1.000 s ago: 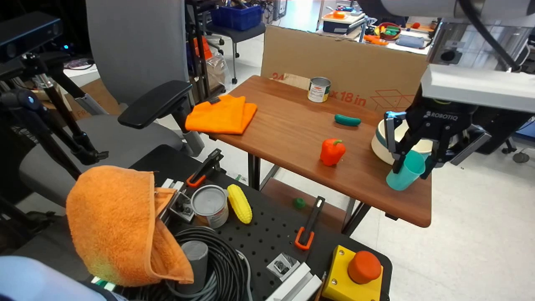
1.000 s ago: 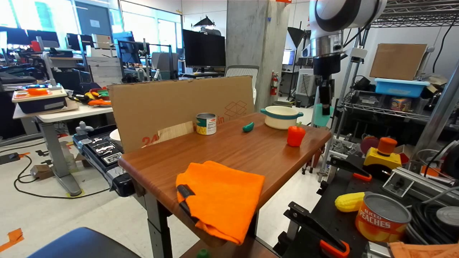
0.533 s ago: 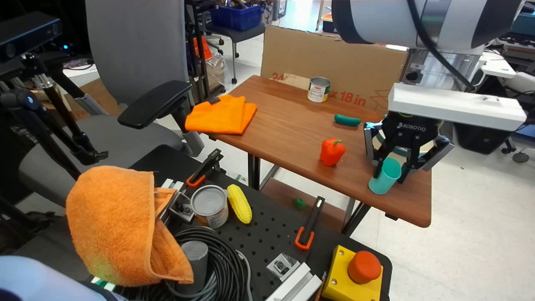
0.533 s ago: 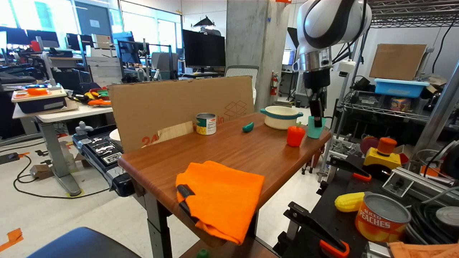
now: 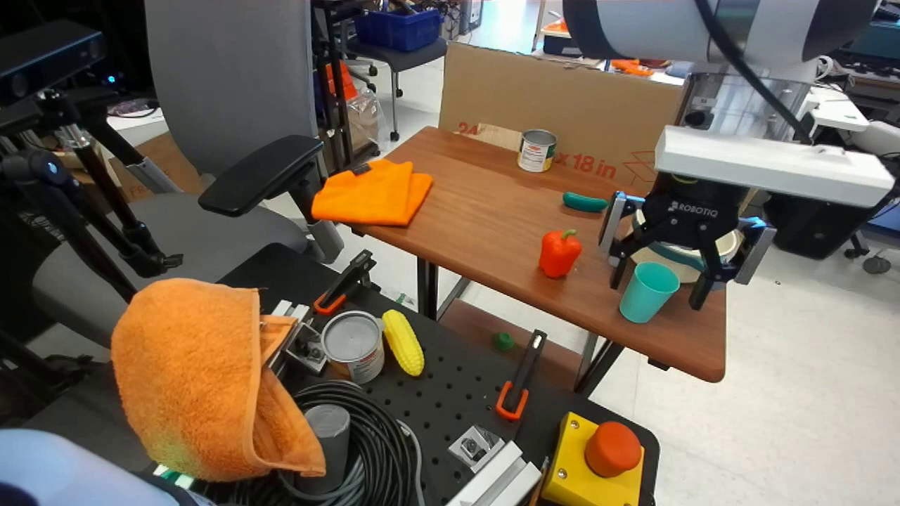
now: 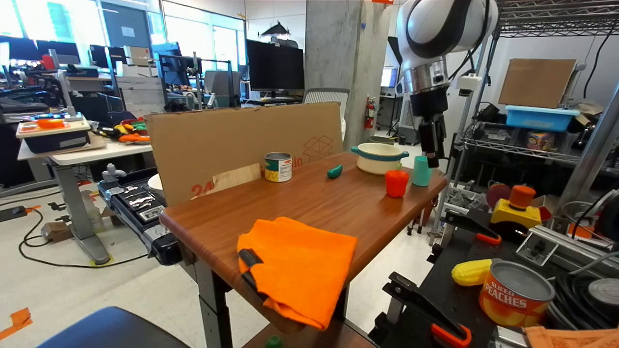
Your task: Remove the blue cup from the pot
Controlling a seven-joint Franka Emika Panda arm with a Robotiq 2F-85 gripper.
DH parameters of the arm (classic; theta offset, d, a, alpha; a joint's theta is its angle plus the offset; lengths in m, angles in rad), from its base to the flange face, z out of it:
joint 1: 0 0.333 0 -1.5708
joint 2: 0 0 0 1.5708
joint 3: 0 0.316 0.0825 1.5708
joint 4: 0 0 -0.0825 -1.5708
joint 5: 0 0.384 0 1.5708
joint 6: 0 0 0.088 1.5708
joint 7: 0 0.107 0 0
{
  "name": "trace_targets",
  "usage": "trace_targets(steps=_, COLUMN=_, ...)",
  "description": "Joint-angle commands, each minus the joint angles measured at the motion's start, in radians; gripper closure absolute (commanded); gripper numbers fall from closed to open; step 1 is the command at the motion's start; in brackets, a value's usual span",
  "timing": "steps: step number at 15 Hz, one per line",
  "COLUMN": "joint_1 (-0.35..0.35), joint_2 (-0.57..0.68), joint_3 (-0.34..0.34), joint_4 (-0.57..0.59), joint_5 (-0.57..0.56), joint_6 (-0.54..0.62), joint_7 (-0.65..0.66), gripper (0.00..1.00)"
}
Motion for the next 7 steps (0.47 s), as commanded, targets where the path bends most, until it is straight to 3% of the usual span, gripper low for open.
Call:
trace_targets(steps=1, joint_1=0.002, joint_2=-0.192, joint_3=0.004, joint_4=-0.054, joint_5=0.061, joint_6=-0.16, joint_7=0.006, gripper=0.0)
trace_targets(steps=2, joint_1=0.003, joint_2=-0.064, joint_3=-0.002, joint_4=-0.005, joint_5=0.02, joint_6=-0.077, joint_7=0.0, gripper=0.0)
trace_targets(steps=7, joint_1=0.008, joint_2=-0.186, joint_3=-0.007, joint_4=-0.041, joint_5=0.049, joint_6=-0.156, joint_7=0.0, gripper=0.0)
